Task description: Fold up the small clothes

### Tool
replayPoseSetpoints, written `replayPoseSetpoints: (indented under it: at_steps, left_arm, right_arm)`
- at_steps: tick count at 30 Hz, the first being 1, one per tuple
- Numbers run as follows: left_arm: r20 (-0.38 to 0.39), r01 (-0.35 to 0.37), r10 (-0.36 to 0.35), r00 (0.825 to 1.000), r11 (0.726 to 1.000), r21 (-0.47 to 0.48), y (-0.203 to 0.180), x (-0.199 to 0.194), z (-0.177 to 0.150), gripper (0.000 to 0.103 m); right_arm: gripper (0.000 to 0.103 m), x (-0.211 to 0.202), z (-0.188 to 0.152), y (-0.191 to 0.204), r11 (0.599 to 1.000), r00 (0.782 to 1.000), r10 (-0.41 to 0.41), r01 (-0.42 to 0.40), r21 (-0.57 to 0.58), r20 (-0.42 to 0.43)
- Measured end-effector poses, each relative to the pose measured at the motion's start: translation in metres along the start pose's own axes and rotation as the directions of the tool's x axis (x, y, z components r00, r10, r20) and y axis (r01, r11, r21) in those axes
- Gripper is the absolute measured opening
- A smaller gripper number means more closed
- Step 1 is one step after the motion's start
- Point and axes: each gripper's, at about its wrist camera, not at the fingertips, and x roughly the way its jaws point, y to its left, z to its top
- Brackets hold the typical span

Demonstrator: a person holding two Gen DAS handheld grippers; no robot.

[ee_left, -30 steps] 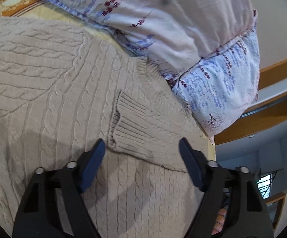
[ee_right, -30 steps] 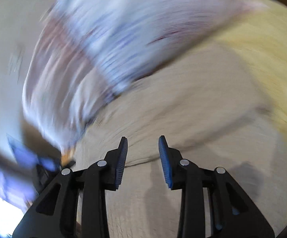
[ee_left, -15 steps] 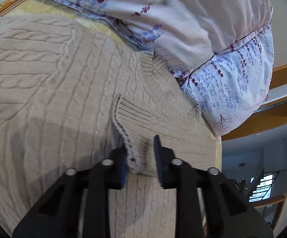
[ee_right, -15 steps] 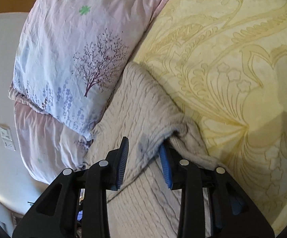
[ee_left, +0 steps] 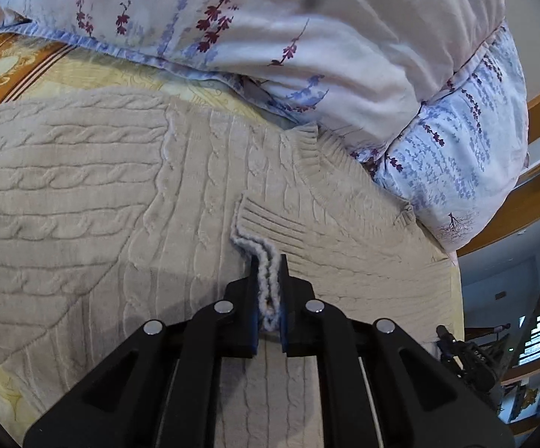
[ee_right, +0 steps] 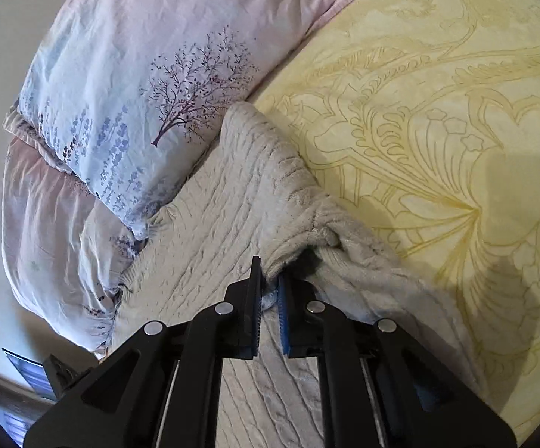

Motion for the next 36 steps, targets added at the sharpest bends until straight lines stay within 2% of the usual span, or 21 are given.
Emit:
replayPoseSetpoints:
  at_steps: [3, 5, 6, 7, 10, 12, 15, 17, 18, 19, 23, 25, 30, 33, 36]
  left_arm:
    - [0.015, -0.009, 0.008, 1.0, 1.0, 0.006, 0.0, -0.009, -0.001, 0.015]
    - [0.046, 0.014, -0.014, 0.999, 1.0, 0.01, 0.004, -0.027, -0.005, 0.034]
    - [0.074, 0.022, -0.023, 0.997, 1.0, 0.013, 0.011, -0.044, -0.009, 0.048]
    - [0.096, 0.019, -0.021, 0.995, 1.0, 0.013, 0.015, -0.056, -0.012, 0.055]
    - [0.162, 0.0, 0.002, 0.987, 1.0, -0.012, 0.043, -0.102, -0.025, 0.063]
    - [0.207, -0.014, 0.028, 0.978, 0.998, -0.068, 0.07, -0.131, -0.033, 0.064]
    - [0.264, -0.071, 0.121, 0.957, 0.979, -0.191, 0.12, -0.17, -0.044, 0.064]
    - [0.273, -0.106, 0.191, 0.943, 0.949, -0.296, 0.154, -0.186, -0.05, 0.062]
    - [0.275, -0.101, 0.201, 0.94, 0.936, -0.336, 0.166, -0.191, -0.052, 0.062]
    - [0.278, -0.089, 0.205, 0.938, 0.922, -0.378, 0.179, -0.195, -0.055, 0.062]
    - [0.317, 0.027, 0.166, 0.934, 0.85, -0.526, 0.223, -0.202, -0.059, 0.062]
    - [0.343, 0.069, 0.153, 0.927, 0.828, -0.556, 0.232, -0.203, -0.058, 0.059]
    - [0.388, 0.106, 0.187, 0.902, 0.777, -0.62, 0.248, -0.208, -0.051, 0.057]
    - [0.407, 0.134, 0.192, 0.893, 0.75, -0.648, 0.258, -0.21, -0.047, 0.051]
    - [0.412, 0.146, 0.2, 0.889, 0.729, -0.669, 0.268, -0.21, -0.043, 0.037]
  right_arm:
    - [0.018, -0.007, -0.005, 0.01, 0.997, 0.999, -0.051, 0.051, -0.052, 0.012]
    - [0.036, -0.016, -0.009, 0.01, 0.995, 0.998, -0.062, 0.065, -0.076, 0.033]
    - [0.04, -0.019, -0.01, 0.011, 0.994, 0.997, -0.062, 0.066, -0.082, 0.039]
    - [0.045, -0.023, -0.013, 0.011, 0.993, 0.997, -0.057, 0.062, -0.096, 0.048]
    - [0.048, -0.03, -0.021, 0.021, 0.988, 0.998, -0.038, 0.046, -0.149, 0.052]
    - [0.054, -0.031, -0.028, 0.028, 0.981, 0.999, -0.013, 0.02, -0.192, 0.036]
    - [0.055, -0.026, -0.044, 0.042, 0.962, 0.998, 0.059, -0.062, -0.265, -0.019]
    - [0.055, -0.02, -0.052, 0.048, 0.95, 0.994, 0.09, -0.102, -0.294, -0.053]
    - [0.055, -0.018, -0.056, 0.05, 0.945, 0.992, 0.103, -0.12, -0.304, -0.071]
    - [0.055, -0.013, -0.061, 0.053, 0.938, 0.988, 0.123, -0.147, -0.313, -0.095]
    - [0.056, -0.009, -0.074, 0.061, 0.92, 0.983, 0.14, -0.174, -0.35, -0.12]
    - [0.058, -0.009, -0.078, 0.062, 0.912, 0.984, 0.136, -0.17, -0.373, -0.115]
    - [0.063, -0.01, -0.08, 0.06, 0.91, 0.983, 0.139, -0.174, -0.377, -0.116]
    - [0.063, -0.01, -0.08, 0.06, 0.909, 0.982, 0.147, -0.181, -0.374, -0.119]
    - [0.065, -0.011, -0.081, 0.06, 0.908, 0.98, 0.156, -0.191, -0.374, -0.123]
